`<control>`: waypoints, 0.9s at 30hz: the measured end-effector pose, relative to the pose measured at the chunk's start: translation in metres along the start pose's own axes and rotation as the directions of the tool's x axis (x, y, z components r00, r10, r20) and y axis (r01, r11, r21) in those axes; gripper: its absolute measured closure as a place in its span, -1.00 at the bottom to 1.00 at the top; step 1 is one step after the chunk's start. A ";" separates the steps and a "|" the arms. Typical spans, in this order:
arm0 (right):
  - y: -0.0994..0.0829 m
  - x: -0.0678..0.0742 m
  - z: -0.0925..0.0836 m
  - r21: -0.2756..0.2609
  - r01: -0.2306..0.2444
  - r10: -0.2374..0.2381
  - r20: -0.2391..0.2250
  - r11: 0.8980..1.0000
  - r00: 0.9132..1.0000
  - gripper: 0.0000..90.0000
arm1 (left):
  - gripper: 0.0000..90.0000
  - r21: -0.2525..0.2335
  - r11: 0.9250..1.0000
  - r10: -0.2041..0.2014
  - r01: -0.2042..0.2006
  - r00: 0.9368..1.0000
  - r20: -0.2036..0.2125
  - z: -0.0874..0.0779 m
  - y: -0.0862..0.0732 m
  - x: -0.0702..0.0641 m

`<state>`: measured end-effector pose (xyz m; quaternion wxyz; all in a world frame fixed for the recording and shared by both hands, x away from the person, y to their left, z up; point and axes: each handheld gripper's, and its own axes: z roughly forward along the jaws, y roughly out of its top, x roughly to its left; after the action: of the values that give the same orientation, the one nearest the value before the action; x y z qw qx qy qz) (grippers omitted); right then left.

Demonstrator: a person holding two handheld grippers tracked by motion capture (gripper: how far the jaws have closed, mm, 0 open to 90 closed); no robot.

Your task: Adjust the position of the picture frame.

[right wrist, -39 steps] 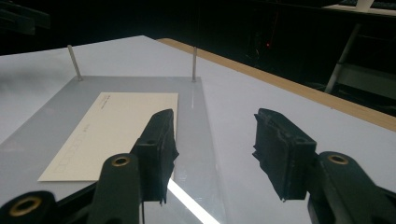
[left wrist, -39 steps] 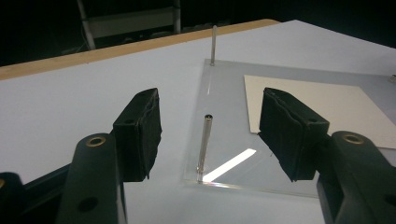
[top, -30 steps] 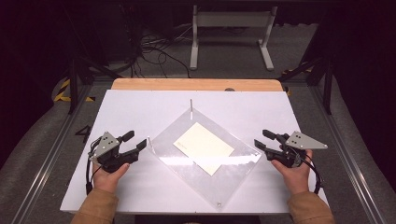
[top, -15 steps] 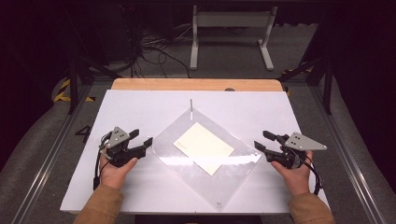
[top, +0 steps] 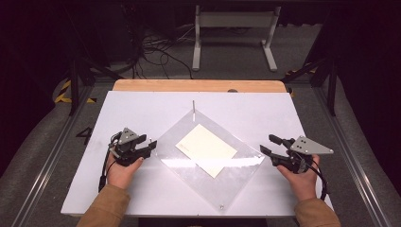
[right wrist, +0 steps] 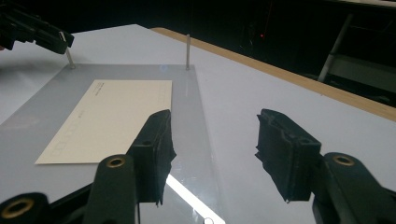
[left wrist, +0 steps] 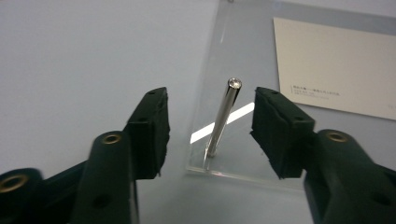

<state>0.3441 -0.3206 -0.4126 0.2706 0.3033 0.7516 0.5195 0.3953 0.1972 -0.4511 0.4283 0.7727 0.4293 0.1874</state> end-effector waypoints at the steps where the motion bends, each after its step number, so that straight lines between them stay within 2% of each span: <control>1: 0.000 0.000 0.000 0.002 0.001 -0.001 0.000 1.000 1.000 0.00 | 0.22 0.019 1.000 0.000 0.000 1.000 -0.001 0.001 0.000 -0.001; 4: 0.000 0.000 0.000 0.008 0.003 -0.003 0.003 1.000 1.000 0.01 | 0.55 0.041 0.999 0.010 -0.009 1.000 -0.012 0.002 -0.001 -0.001; 6: 0.000 0.001 0.000 0.009 0.003 -0.003 0.005 1.000 1.000 0.01 | 0.79 0.044 0.999 0.007 -0.008 1.000 0.019 0.002 0.001 -0.003; 7: 0.000 0.001 0.000 0.009 0.002 -0.002 0.005 1.000 1.000 0.01 | 0.86 0.052 0.998 0.039 -0.039 0.999 -0.011 0.002 0.002 -0.006; 8: 0.000 0.001 0.000 0.010 0.002 -0.002 0.005 1.000 1.000 0.01 | 0.88 0.058 0.996 0.073 -0.071 0.997 -0.028 0.002 0.003 -0.009; 10: 0.000 0.001 0.000 0.007 0.002 -0.002 0.003 1.000 1.000 0.01 | 0.89 0.056 0.995 0.080 -0.078 0.996 -0.026 0.001 0.005 -0.008; 12: 0.000 0.001 0.000 0.010 0.003 -0.003 0.005 1.000 1.000 0.01 | 0.89 0.053 0.996 0.070 -0.068 0.997 -0.022 0.001 0.006 -0.008; 16: 0.000 0.001 -0.001 0.007 -0.001 0.001 0.007 1.000 1.000 0.02 | 0.89 0.055 0.995 0.082 -0.081 0.996 -0.027 0.002 0.012 -0.008; 20: -0.001 0.001 -0.002 0.007 -0.001 0.001 0.007 1.000 1.000 0.02 | 0.89 0.048 0.996 0.078 -0.076 0.996 -0.046 0.004 0.018 -0.008; 21: -0.001 0.001 -0.002 0.011 0.000 0.000 0.008 1.000 1.000 0.02 | 0.89 0.043 0.996 0.078 -0.076 0.996 -0.053 0.005 0.025 -0.009; 27: -0.001 0.002 -0.005 0.013 -0.003 0.003 0.013 1.000 1.000 0.02 | 0.89 0.034 0.997 0.074 -0.072 0.995 -0.072 0.013 0.038 -0.007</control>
<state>0.3384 -0.3226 -0.4124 0.2727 0.3096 0.7528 0.5129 0.4195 0.1748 -0.4266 0.3929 0.7872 0.4190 0.2244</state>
